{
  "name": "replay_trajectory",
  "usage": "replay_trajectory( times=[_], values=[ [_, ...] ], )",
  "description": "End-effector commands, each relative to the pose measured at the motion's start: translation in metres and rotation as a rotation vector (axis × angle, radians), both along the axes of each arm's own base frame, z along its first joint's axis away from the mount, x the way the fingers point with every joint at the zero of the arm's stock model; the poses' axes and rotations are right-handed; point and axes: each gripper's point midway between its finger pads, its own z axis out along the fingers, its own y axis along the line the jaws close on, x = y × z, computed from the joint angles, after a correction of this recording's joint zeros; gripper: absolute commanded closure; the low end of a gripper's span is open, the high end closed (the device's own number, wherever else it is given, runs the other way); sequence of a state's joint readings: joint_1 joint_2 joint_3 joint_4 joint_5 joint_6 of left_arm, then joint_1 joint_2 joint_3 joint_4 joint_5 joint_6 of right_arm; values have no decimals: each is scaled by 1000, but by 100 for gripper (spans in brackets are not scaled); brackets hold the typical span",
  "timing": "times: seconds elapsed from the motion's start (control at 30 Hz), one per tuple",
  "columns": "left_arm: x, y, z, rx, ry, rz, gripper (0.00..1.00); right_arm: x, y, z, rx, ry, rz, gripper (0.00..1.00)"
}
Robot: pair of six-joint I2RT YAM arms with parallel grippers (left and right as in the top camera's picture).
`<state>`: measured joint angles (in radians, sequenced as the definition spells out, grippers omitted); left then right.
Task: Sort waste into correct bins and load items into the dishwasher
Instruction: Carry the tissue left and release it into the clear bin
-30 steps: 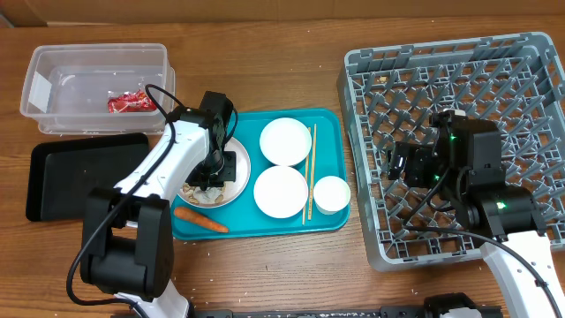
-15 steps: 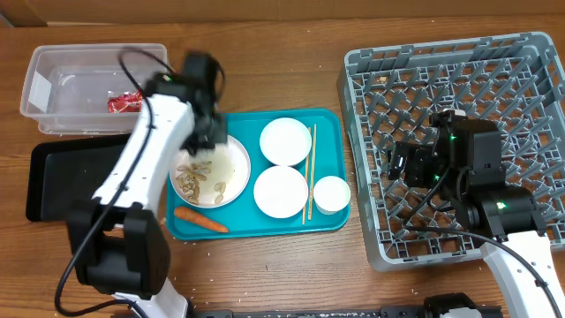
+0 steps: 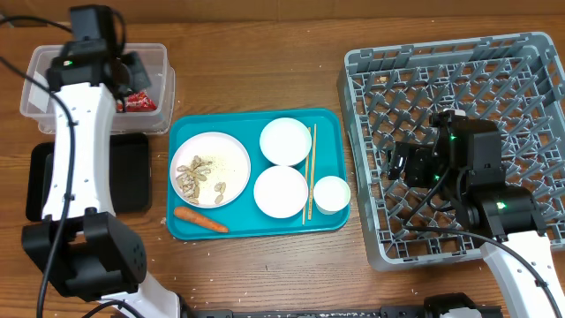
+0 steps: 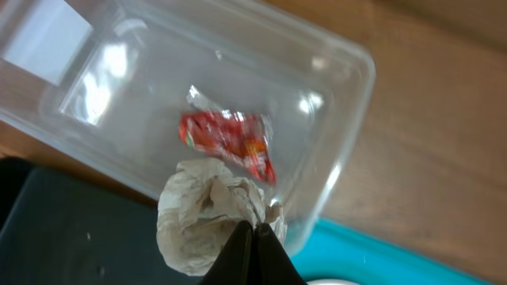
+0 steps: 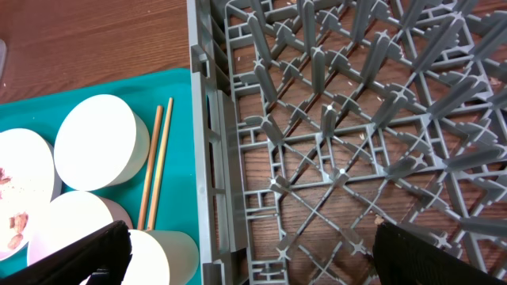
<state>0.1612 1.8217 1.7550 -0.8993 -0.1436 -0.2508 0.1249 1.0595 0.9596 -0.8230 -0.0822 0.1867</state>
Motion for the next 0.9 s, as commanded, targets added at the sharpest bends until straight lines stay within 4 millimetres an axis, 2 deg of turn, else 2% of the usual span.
replay_trajectory(
  times=[0.0, 0.2, 0.37, 0.4, 0.47, 0.63, 0.73, 0.87],
  values=[
    [6, 19, 12, 5, -70, 54, 96, 4, 1, 12, 14, -33, 0, 0],
    [11, 31, 3, 8, -77, 75, 96, 4, 1, 12, 14, -32, 0, 0],
    [19, 32, -19, 0, -45, 73, 93, 4, 1, 12, 14, -32, 0, 0],
    [21, 32, -25, -4, -36, 71, 90, 4, 1, 12, 14, -32, 0, 0],
    [23, 32, -32, -9, -25, 70, 75, 4, 1, 12, 14, -32, 0, 0],
    [25, 29, -39, -21, -12, 61, 59, 4, 1, 12, 14, -32, 0, 0],
    [27, 15, -31, -80, -36, 14, 53, 4, 1, 12, 14, -32, 0, 0],
    [29, -28, -12, -205, -82, -114, 46, 4, 1, 12, 14, -33, 0, 0]
  ],
)
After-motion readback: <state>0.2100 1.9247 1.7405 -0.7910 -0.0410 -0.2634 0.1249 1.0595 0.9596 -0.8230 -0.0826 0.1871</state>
